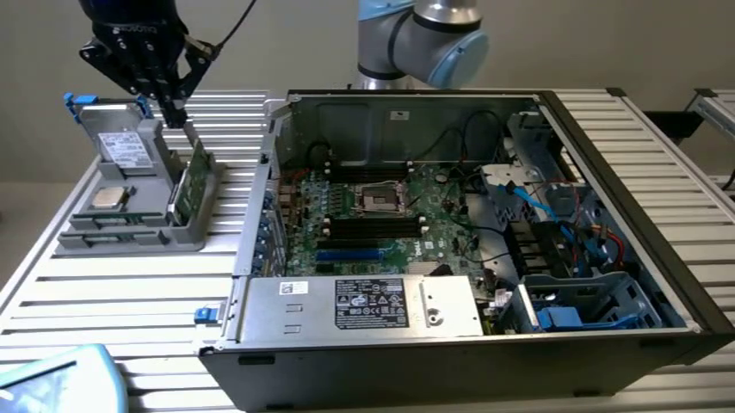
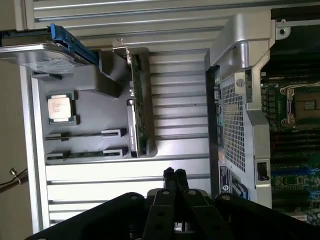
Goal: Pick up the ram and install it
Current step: 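Reach for the ram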
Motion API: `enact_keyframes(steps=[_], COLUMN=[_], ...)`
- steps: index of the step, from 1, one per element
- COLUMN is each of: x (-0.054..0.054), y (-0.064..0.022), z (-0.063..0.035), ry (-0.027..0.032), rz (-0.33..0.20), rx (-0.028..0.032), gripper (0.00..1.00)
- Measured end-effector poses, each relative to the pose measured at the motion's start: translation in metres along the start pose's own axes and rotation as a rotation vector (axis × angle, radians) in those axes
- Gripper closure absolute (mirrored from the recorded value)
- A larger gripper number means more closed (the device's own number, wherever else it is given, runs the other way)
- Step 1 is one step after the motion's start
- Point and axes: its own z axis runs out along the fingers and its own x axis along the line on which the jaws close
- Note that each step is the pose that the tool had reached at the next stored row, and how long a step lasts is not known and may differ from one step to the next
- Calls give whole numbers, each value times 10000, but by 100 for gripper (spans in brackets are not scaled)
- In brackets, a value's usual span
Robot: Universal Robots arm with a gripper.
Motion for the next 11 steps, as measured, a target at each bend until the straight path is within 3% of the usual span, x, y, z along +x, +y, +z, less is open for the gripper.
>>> enact_keyframes(steps=[11], x=[495], y=[-36], z=[22], ry=[197], rz=[9], rx=[14], gripper=[89])
